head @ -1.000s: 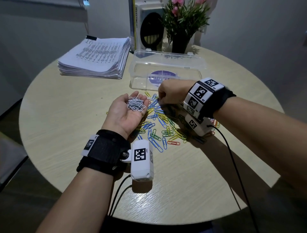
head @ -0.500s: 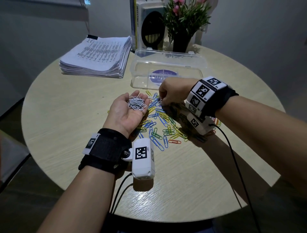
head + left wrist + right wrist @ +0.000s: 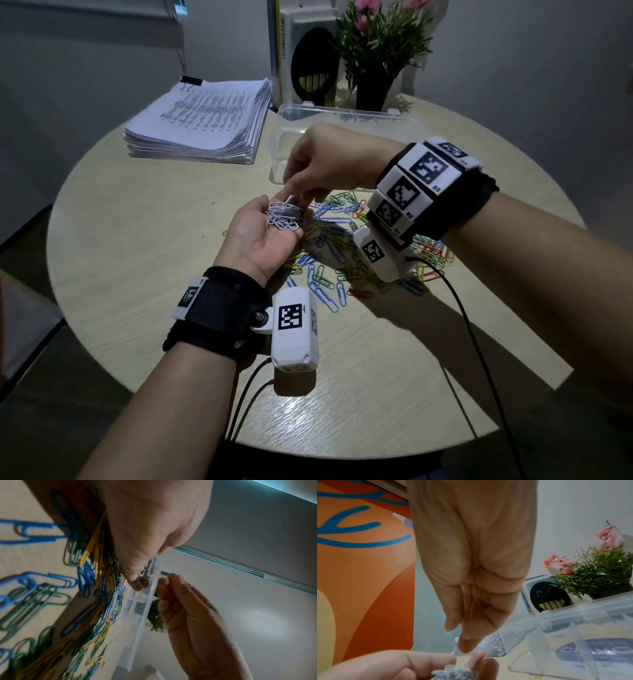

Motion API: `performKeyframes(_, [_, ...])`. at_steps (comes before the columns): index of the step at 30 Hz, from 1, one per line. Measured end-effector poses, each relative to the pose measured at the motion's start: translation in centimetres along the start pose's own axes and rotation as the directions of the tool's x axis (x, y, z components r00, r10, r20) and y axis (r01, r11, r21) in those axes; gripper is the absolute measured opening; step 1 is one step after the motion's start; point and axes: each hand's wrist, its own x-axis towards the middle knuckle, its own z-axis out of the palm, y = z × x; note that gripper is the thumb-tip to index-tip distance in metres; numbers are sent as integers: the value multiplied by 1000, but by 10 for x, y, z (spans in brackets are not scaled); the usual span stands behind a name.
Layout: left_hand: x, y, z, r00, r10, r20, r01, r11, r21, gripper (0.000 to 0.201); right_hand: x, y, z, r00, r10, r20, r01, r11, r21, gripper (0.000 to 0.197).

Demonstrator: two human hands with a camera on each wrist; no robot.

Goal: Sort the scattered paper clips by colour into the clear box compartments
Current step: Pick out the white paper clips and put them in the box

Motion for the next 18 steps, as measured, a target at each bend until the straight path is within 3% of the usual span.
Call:
performKeyframes(3, [-1, 1, 0, 999, -5, -34, 4, 1000, -22, 38, 2, 10, -8, 995, 69, -71, -72, 997, -40, 14])
performKeyframes(8, [-2, 3, 0, 999, -3, -38, 2, 1000, -12, 37, 2, 40, -14, 973, 213, -87, -230, 903, -364, 14])
performKeyframes(12, [-2, 6, 0, 999, 1, -36, -2, 1000, -29, 38, 2, 56, -10, 974, 226, -32, -213, 847, -487, 19])
performKeyframes(18, [-4, 5, 1, 999, 0, -35, -1, 1000, -20, 38, 7, 67, 3, 980, 200, -22, -188, 871, -453, 15])
